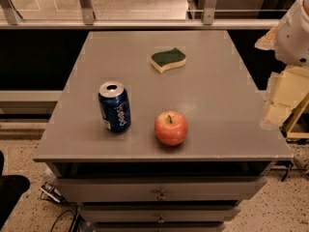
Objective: Move apple near sponge
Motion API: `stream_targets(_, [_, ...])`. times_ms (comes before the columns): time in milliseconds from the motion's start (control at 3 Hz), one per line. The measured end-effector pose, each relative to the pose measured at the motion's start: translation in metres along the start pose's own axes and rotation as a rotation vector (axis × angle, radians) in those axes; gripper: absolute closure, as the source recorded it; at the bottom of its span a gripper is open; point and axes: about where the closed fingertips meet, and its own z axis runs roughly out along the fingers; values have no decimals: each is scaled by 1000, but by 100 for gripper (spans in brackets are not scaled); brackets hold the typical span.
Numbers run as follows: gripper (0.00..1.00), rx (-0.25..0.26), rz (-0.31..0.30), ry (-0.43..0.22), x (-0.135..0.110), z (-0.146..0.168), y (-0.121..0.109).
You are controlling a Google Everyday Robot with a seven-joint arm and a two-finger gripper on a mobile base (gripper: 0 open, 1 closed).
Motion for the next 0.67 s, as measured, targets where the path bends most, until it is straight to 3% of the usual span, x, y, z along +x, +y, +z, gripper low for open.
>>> stream_targets(333, [0, 0, 0, 0, 0, 0, 0])
stream_targets(667, [0, 3, 19, -87, -5, 4, 2])
